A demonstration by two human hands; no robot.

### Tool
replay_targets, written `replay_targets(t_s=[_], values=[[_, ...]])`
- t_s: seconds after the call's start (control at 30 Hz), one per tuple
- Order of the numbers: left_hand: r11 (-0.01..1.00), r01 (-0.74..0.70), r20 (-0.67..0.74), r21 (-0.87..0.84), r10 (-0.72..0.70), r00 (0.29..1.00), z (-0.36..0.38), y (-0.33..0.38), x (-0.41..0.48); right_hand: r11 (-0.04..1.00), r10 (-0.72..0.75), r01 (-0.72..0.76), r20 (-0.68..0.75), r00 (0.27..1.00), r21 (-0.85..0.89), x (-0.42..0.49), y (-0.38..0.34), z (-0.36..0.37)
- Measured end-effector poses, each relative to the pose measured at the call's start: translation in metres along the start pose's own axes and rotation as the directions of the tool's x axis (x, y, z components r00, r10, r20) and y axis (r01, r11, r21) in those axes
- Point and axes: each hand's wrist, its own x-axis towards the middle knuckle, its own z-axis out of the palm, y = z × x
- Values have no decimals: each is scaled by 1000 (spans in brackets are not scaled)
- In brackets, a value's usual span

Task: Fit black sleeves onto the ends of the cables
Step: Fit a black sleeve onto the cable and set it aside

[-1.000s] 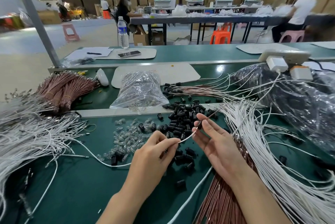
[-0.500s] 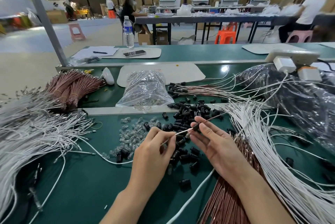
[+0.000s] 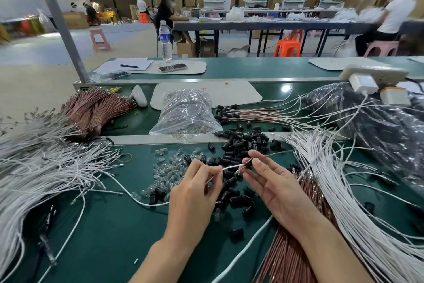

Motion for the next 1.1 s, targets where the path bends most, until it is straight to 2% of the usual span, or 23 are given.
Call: replay_targets(t_s=[0.37, 0.67, 1.1], values=[[999, -32, 29, -22, 33, 999, 0, 0, 1, 1000, -3, 3, -14, 1000, 14, -1, -3, 3], [1000, -2, 55, -27, 4, 998, 1, -1, 1, 1000, 2, -1, 52, 999, -20, -4, -7, 0], [994, -99, 118, -48, 104, 988, 1, -3, 2, 999, -16, 19, 60, 998, -48, -4, -10, -1]])
